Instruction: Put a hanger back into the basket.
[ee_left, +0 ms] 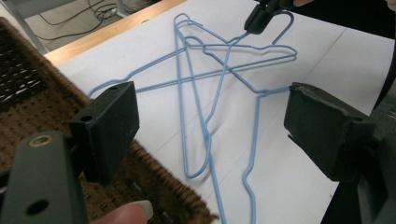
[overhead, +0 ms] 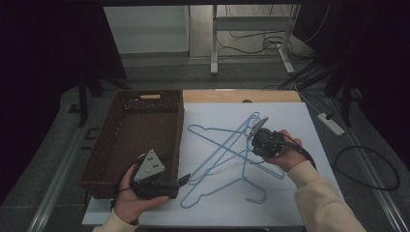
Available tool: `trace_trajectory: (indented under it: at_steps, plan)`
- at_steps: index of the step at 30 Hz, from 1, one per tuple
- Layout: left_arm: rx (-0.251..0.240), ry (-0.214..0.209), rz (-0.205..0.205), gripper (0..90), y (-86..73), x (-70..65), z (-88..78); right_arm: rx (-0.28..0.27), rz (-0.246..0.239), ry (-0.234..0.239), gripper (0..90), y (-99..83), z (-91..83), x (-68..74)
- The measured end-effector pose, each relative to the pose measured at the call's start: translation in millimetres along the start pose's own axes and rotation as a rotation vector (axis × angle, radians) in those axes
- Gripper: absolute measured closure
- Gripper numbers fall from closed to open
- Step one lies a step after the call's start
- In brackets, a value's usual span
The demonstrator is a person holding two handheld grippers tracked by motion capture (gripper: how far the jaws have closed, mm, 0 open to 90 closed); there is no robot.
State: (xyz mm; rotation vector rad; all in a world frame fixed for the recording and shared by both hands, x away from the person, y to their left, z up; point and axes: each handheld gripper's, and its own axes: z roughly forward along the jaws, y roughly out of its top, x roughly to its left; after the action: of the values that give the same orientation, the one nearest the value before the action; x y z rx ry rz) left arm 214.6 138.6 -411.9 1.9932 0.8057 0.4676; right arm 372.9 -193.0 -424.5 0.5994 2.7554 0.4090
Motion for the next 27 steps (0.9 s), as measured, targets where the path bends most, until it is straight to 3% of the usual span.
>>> trace_trajectory:
  at_steps: [16, 23, 27]
  plan:
    - [0.033, -0.046, 0.036, 18.8, 13.0, -13.6, 28.6, -0.017, -0.019, -0.01, 86.3, 11.0, -11.4, -0.8]
    - [0.061, -0.068, 0.052, 19.6, 21.1, -22.2, 46.1, -0.02, -0.029, -0.005, 86.3, 13.4, -15.0, 0.9]
    - [0.09, -0.082, 0.058, 20.3, 28.3, -32.5, 65.4, -0.023, -0.031, -0.001, 86.3, 12.6, -16.0, 1.4]
